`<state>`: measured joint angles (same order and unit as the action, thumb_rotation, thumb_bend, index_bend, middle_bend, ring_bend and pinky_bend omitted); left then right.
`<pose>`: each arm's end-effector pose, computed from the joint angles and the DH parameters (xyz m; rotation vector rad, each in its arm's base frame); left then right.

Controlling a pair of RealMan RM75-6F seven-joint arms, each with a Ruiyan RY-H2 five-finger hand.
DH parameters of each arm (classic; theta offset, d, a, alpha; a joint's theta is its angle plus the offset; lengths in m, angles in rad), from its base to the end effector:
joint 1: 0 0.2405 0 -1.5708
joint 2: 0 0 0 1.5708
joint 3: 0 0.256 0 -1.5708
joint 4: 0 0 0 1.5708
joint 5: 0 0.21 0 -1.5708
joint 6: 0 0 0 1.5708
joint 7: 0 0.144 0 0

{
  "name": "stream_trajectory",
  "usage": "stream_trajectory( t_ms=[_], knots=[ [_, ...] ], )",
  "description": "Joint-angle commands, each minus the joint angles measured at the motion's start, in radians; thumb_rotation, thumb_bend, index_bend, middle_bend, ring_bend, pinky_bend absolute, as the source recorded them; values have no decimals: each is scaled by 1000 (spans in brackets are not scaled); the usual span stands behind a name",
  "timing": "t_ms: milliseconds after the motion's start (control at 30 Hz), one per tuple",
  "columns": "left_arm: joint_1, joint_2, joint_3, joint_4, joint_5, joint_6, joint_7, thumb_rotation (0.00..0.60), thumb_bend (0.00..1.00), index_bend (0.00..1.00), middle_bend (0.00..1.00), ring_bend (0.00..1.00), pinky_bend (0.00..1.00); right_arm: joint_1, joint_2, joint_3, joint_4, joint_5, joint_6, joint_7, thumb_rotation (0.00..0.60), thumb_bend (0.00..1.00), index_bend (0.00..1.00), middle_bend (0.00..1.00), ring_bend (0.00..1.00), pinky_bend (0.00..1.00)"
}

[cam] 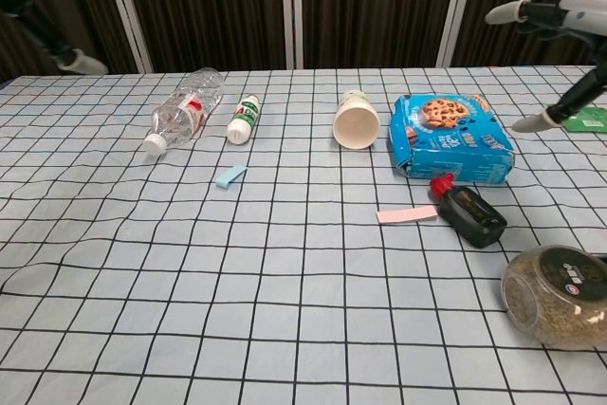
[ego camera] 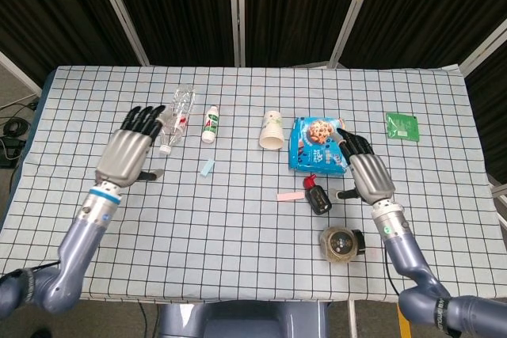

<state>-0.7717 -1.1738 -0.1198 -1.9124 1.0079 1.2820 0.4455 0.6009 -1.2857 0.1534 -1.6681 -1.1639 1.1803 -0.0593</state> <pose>-0.1249 0.3268 0.1075 -1.6711 -0.7879 -1.0029 -0.1895 -0.3262 0.0831 1.5624 -1.0741 1.1299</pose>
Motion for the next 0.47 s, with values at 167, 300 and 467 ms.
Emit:
stream_trajectory(
  t_ms=[167, 300, 467],
  knots=[
    [271, 115, 189, 16, 260, 222, -144, 600, 0, 0, 0, 0, 0, -213, 151, -137, 192, -323, 281, 176, 600, 0, 35, 0, 0, 0],
    [357, 103, 233, 76, 326, 285, -199, 600, 0, 0, 0, 0, 0, -275, 175, -151, 206, -331, 344, 175, 600, 0, 35, 0, 0, 0],
    [443, 74, 266, 149, 384, 335, -231, 600, 0, 0, 0, 0, 0, -346, 201, -174, 185, -349, 404, 137, 600, 0, 35, 0, 0, 0]
  ],
)
